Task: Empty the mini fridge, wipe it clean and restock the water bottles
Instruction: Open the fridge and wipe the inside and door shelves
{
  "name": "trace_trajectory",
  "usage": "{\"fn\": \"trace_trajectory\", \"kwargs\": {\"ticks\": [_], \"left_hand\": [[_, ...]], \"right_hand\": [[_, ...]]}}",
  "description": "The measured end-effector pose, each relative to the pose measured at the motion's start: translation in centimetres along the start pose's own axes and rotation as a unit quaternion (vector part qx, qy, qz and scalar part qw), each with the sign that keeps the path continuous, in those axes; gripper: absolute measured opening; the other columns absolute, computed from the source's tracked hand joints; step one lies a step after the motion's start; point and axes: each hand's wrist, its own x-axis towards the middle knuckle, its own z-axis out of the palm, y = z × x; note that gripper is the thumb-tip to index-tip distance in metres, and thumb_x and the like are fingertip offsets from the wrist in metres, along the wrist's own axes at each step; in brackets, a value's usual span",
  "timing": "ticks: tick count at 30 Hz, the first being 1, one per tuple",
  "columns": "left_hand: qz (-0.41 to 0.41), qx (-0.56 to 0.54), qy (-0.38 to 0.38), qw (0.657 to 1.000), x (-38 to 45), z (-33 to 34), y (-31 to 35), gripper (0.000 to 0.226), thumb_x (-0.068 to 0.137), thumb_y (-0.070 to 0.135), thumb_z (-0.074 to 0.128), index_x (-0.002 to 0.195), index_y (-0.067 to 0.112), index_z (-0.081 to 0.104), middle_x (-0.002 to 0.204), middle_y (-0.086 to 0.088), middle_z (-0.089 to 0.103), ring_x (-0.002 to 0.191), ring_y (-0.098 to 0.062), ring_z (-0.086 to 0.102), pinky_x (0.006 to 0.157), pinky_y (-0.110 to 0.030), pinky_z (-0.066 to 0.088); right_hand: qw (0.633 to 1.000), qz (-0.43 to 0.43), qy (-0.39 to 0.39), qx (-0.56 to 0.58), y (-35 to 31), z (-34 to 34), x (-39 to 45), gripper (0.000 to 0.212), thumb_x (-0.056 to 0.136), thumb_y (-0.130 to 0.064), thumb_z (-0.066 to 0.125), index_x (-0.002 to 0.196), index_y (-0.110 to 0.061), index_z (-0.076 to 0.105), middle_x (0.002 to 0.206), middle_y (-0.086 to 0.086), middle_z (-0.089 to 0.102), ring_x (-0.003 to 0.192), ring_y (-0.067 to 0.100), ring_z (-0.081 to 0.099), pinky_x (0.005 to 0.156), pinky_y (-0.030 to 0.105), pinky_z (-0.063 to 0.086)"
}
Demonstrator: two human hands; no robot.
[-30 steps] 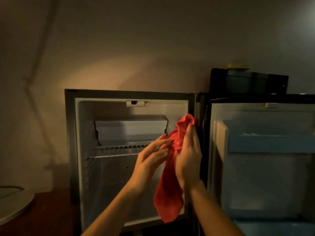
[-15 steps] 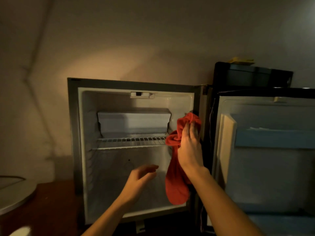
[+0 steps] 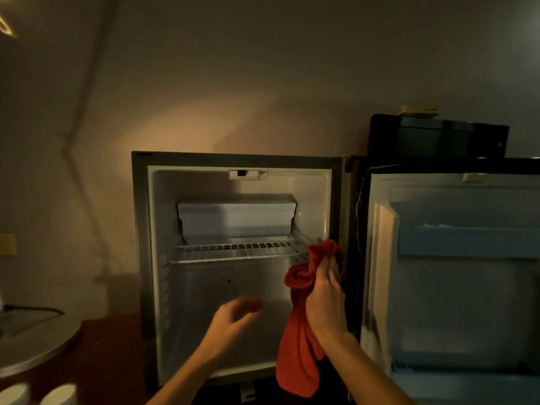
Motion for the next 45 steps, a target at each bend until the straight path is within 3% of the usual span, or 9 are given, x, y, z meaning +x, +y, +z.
{"fn": "trace_trajectory", "kwargs": {"ticks": [3, 9, 12, 15, 22, 28, 32, 36, 45], "left_hand": [[0.029, 0.064, 0.02, 0.997, 0.0, -1.1, 1.0, 0.047, 0.066, 0.053, 0.056, 0.103, 0.027, 0.07, 0.1, 0.015, 0.073, 0.097, 0.004, 0.065, 0.086, -0.02, 0.051], [0.075, 0.232, 0.065, 0.968, 1.2, -3.9, 3.1, 0.057, 0.076, 0.054, 0.048, 0.121, 0.025, 0.065, 0.117, 0.01, 0.066, 0.11, -0.003, 0.059, 0.096, -0.028, 0.048], [0.084, 0.27, 0.071, 0.957, 1.4, -4.7, 4.0, 0.053, 0.078, 0.05, 0.049, 0.124, 0.028, 0.062, 0.12, 0.01, 0.063, 0.112, -0.004, 0.057, 0.094, -0.024, 0.045], [0.105, 0.294, 0.081, 0.946, 1.3, -5.6, 4.7, 0.053, 0.077, 0.054, 0.045, 0.12, 0.029, 0.061, 0.118, 0.01, 0.062, 0.11, -0.007, 0.058, 0.092, -0.027, 0.047], [0.136, 0.33, 0.186, 0.915, 0.2, -10.0, 6.5, 0.029, 0.076, 0.039, 0.05, 0.1, 0.027, 0.062, 0.103, 0.012, 0.063, 0.096, -0.01, 0.058, 0.076, -0.026, 0.044], [0.043, 0.295, 0.257, 0.919, -2.2, -14.3, 5.1, 0.034, 0.066, 0.044, 0.047, 0.089, 0.022, 0.059, 0.085, 0.006, 0.068, 0.084, -0.024, 0.067, 0.07, -0.041, 0.053], [-0.001, 0.256, 0.257, 0.932, -3.5, -15.3, 3.7, 0.031, 0.066, 0.039, 0.049, 0.091, 0.025, 0.061, 0.084, 0.007, 0.071, 0.08, -0.022, 0.069, 0.07, -0.04, 0.055], [-0.028, 0.243, 0.21, 0.947, -4.1, -14.6, 2.4, 0.03, 0.069, 0.038, 0.053, 0.091, 0.023, 0.067, 0.089, 0.007, 0.073, 0.087, -0.016, 0.07, 0.076, -0.039, 0.056], [-0.042, 0.078, 0.038, 0.995, -6.1, -8.8, 3.3, 0.065, 0.064, 0.057, 0.074, 0.118, 0.025, 0.056, 0.112, 0.009, 0.067, 0.107, -0.005, 0.064, 0.094, -0.03, 0.053]], "right_hand": [[0.999, -0.002, 0.03, 0.031, -1.1, 0.3, 1.3, 0.065, 0.097, -0.001, 0.039, 0.153, -0.005, 0.008, 0.161, 0.014, 0.006, 0.149, 0.026, 0.005, 0.122, 0.043, 0.011], [0.988, -0.055, 0.115, 0.092, -3.0, -0.9, 5.9, 0.066, 0.082, 0.016, 0.046, 0.145, 0.004, 0.034, 0.154, 0.022, 0.027, 0.145, 0.035, 0.024, 0.119, 0.044, 0.019], [0.975, -0.166, 0.102, 0.108, -5.4, -2.6, 7.5, 0.059, 0.088, 0.001, 0.048, 0.145, 0.003, 0.035, 0.153, 0.022, 0.03, 0.142, 0.037, 0.029, 0.117, 0.044, 0.024], [0.953, -0.259, 0.102, 0.12, -9.6, -3.6, 9.4, 0.058, 0.091, -0.011, 0.043, 0.147, -0.002, 0.034, 0.155, 0.018, 0.029, 0.143, 0.031, 0.027, 0.117, 0.043, 0.024], [0.935, -0.268, 0.154, 0.175, -20.5, -0.5, 9.9, 0.053, 0.082, -0.007, 0.047, 0.134, 0.005, 0.051, 0.142, 0.026, 0.046, 0.138, 0.037, 0.037, 0.119, 0.05, 0.015], [0.878, -0.438, -0.061, 0.182, -24.8, 4.3, 4.3, 0.05, 0.086, 0.002, 0.047, 0.135, -0.006, 0.054, 0.144, 0.014, 0.049, 0.135, 0.025, 0.043, 0.11, 0.043, 0.037], [0.908, -0.319, -0.148, 0.227, -22.2, 5.8, 2.9, 0.041, 0.093, -0.022, 0.04, 0.129, -0.025, 0.059, 0.124, 0.013, 0.065, 0.115, 0.029, 0.061, 0.092, 0.045, 0.05], [0.902, -0.333, -0.241, 0.134, -18.5, 5.8, 1.6, 0.031, 0.091, -0.035, 0.039, 0.113, -0.026, 0.059, 0.103, 0.011, 0.072, 0.1, 0.032, 0.066, 0.076, 0.046, 0.051], [0.933, -0.248, -0.185, 0.182, -12.2, 2.3, -0.7, 0.033, 0.085, -0.042, 0.036, 0.109, -0.035, 0.056, 0.1, 0.0, 0.072, 0.096, 0.026, 0.067, 0.075, 0.045, 0.052]]}}
